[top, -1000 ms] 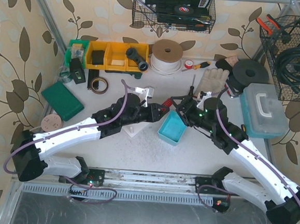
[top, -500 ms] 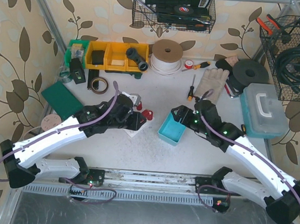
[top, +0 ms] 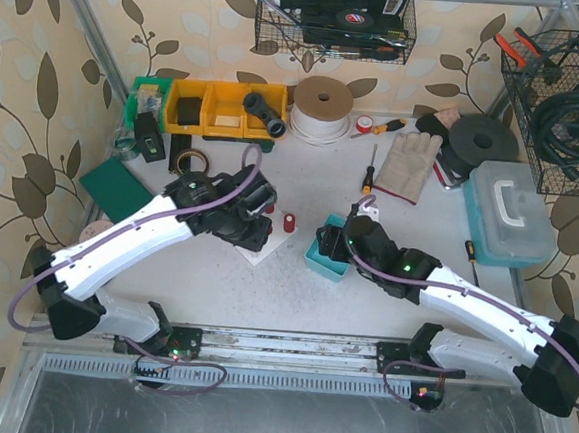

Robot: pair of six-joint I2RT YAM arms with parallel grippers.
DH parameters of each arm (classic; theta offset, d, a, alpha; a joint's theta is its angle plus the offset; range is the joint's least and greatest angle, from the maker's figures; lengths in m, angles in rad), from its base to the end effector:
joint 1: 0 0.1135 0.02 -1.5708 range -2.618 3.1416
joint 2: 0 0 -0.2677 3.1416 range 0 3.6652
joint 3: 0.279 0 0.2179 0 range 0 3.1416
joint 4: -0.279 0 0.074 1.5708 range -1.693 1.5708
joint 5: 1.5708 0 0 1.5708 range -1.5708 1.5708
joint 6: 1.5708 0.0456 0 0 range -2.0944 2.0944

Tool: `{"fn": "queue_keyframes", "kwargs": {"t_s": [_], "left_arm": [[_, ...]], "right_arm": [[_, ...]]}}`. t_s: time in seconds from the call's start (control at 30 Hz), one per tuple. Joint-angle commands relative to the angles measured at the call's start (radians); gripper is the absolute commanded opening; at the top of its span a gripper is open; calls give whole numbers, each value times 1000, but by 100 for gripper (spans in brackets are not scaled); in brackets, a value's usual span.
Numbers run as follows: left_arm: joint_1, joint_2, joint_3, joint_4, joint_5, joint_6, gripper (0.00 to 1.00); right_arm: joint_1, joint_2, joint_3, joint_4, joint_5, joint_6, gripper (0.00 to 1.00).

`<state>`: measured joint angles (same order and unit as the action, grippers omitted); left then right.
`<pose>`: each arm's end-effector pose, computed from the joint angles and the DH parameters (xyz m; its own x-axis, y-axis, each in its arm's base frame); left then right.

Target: Install the large spring

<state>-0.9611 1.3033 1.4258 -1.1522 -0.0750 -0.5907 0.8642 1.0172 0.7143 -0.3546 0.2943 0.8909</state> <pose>0.1238 -0.1713 0.3544 -0.8506 0.2480 -0.4636 0.3873 0.8919 -0.2335 0.1336 0.1361 0.2641 -0.6996 0.3267 -0.6355 -0.0553 0.8619 0.5041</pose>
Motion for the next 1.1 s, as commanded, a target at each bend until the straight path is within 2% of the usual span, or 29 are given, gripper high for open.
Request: {"fn": "queue_keyframes", "kwargs": {"t_s": [0.0,0.37,0.53,0.8,1.07], "left_arm": [[11,68,45,-135,43,55,0],[26,248,133,-305,-60,96,0],[63,294,113,-290,-43,121,0],[154,313,80,-206,66,169,0],[169,362,65,-193,105,187,0]], "right_arm": [[15,32,9,40,79,-46,83],[35,-47,-76,131,122,-66,82],[35,-47,-91,154,120,-68,82],[33,-32,-89,161,115,-80,82],[32,-45,-105,178,119,-79,82]]}}
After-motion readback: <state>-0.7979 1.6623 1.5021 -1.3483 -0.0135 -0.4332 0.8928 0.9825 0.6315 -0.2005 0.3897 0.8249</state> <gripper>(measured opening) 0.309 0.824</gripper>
